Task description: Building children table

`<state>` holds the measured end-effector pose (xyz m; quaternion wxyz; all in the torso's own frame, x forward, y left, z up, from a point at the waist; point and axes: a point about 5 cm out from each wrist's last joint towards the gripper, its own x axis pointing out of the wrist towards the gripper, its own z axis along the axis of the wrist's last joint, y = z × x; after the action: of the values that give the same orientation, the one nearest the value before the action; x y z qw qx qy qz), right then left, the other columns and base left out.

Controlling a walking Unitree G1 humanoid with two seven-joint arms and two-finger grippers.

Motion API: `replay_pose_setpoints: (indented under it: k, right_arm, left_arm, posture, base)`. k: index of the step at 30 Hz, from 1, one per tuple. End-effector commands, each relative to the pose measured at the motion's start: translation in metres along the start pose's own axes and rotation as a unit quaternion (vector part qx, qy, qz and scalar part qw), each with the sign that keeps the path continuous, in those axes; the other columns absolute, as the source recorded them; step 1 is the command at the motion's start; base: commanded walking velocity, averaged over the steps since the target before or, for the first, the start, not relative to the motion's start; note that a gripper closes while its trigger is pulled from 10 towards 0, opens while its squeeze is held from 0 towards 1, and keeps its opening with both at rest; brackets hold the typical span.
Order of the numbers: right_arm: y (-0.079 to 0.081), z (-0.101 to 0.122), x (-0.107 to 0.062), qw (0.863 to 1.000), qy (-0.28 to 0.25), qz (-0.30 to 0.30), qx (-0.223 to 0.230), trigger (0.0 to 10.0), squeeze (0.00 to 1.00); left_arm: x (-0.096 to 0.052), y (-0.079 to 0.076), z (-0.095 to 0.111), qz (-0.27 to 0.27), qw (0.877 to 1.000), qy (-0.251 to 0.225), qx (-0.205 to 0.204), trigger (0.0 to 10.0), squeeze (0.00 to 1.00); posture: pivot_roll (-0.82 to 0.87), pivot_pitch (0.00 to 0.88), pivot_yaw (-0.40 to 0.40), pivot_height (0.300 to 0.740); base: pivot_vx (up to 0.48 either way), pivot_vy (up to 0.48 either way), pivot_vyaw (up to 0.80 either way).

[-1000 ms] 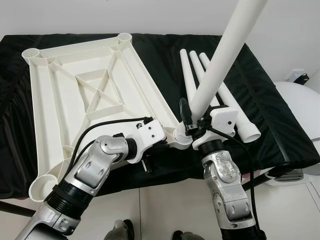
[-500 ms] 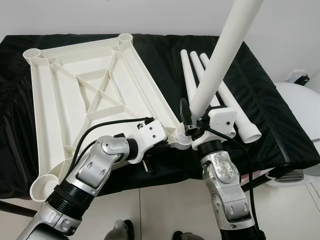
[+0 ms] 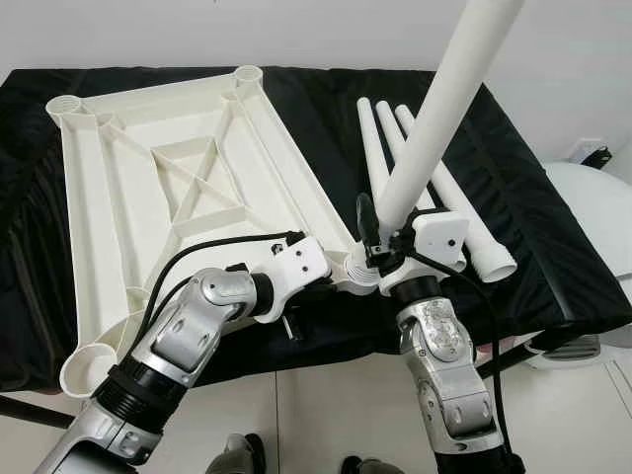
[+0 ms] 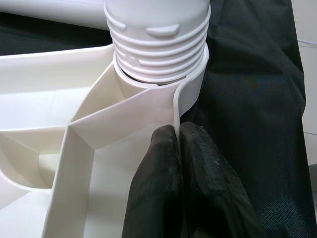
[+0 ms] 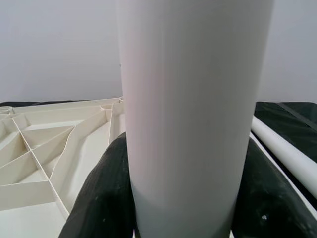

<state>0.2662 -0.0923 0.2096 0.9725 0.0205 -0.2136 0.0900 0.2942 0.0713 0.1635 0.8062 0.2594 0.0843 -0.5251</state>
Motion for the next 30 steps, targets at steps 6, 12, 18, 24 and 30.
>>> replay_pose_setpoints:
  k: [6, 12, 18, 24, 30]
  right_arm:
    - [-0.0056, -0.0171, -0.0048, 0.998, 0.046, -0.029, 0.008, 10.0, 0.00]
    - [-0.0051, -0.0159, -0.0045, 0.999, 0.042, -0.022, 0.014, 10.0, 1.00]
    - [-0.0035, -0.0140, -0.0042, 0.999, 0.036, -0.009, 0.022, 10.0, 1.00]
    - [-0.0036, -0.0121, -0.0033, 0.999, 0.031, -0.003, 0.021, 10.0, 1.00]
    - [-0.0051, -0.0111, -0.0017, 0.999, 0.029, 0.011, 0.022, 10.0, 0.00]
  left_arm:
    - [0.0055, -0.0109, -0.0176, -0.012, 0.999, 0.038, -0.022, 10.0, 0.00]
    - [0.0055, -0.0112, -0.0178, -0.012, 0.999, 0.038, -0.023, 10.0, 0.00]
    - [0.0056, -0.0112, -0.0180, -0.010, 0.999, 0.037, -0.026, 10.0, 0.00]
    - [0.0057, -0.0111, -0.0180, -0.009, 0.999, 0.037, -0.028, 10.0, 0.00]
    - [0.0059, -0.0102, -0.0178, -0.007, 0.999, 0.036, -0.029, 10.0, 0.00]
  posture:
    - [-0.03, 0.177, -0.027, 0.740]
    - [-0.02, 0.178, -0.030, 0.740]
    - [-0.02, 0.176, -0.034, 0.740]
    - [-0.03, 0.178, -0.034, 0.740]
    - [-0.03, 0.178, -0.035, 0.740]
  base:
    - [0.000, 0.000, 0.00]
    - [0.000, 0.000, 0.00]
    - [0.000, 0.000, 0.00]
    - [0.000, 0.000, 0.00]
    - [0.000, 0.000, 0.00]
